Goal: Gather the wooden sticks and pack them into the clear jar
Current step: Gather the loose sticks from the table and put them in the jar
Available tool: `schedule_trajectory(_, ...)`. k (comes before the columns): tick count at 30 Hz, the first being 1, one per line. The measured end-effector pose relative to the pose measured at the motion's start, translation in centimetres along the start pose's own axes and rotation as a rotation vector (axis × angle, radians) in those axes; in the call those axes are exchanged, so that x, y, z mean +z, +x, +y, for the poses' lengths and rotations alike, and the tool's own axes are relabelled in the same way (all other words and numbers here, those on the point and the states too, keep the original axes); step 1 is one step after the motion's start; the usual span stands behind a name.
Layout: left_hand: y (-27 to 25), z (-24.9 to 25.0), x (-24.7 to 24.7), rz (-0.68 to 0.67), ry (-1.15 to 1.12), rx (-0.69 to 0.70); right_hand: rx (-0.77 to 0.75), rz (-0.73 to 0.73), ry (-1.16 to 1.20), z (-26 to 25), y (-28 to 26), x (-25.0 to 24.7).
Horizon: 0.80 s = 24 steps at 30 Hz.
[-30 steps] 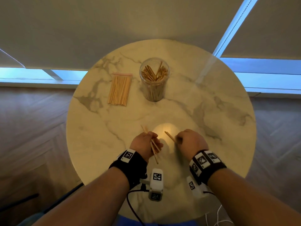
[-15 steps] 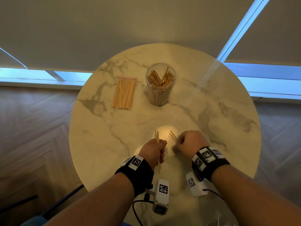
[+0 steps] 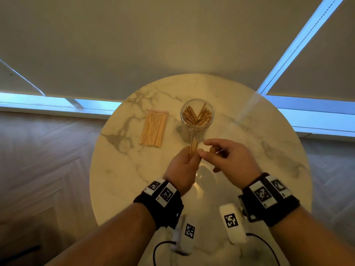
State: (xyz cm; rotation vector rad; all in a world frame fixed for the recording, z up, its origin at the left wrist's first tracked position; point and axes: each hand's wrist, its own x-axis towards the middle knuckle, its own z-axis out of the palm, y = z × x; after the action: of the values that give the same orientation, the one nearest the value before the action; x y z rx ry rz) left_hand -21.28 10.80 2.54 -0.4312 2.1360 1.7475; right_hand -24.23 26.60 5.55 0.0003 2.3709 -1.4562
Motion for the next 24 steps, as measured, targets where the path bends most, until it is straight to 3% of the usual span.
schedule_trajectory(3,0.0,3.2,-1.3,-0.027,0.262,0.209,-0.077,-0.035,-0.008,-2.9,0.6,-0.1)
schedule_trajectory(7,0.7,6.6,-2.9,0.014,0.326,0.277,-0.196,0.030,0.096,-5.6,1.6,-0.4)
schedule_trajectory(11,2.7,8.2,-4.0,-0.041,0.302,0.333,-0.285,0.063,0.195,-7.1,2.5,-0.6)
schedule_trajectory(13,3.7,8.4,-4.7,-0.039,0.185,0.380,-0.316,0.159,0.227,-7.5,3.2,-1.1)
schedule_trajectory(16,5.0,7.7,-6.0,0.052,0.185,0.432,-0.353,0.455,0.224,-7.8,4.5,-2.6)
schedule_trajectory(18,5.9,6.9,-6.5,0.138,0.298,0.437,-0.373,0.598,0.148,-7.7,5.4,-3.2)
schedule_trajectory(20,7.0,6.1,-6.4,0.134,0.409,0.396,-0.397,0.635,0.033,-7.1,6.6,-2.8)
schedule_trajectory(24,9.5,4.8,-5.9,-0.004,0.476,0.282,-0.402,0.387,-0.489,-3.1,9.7,0.1)
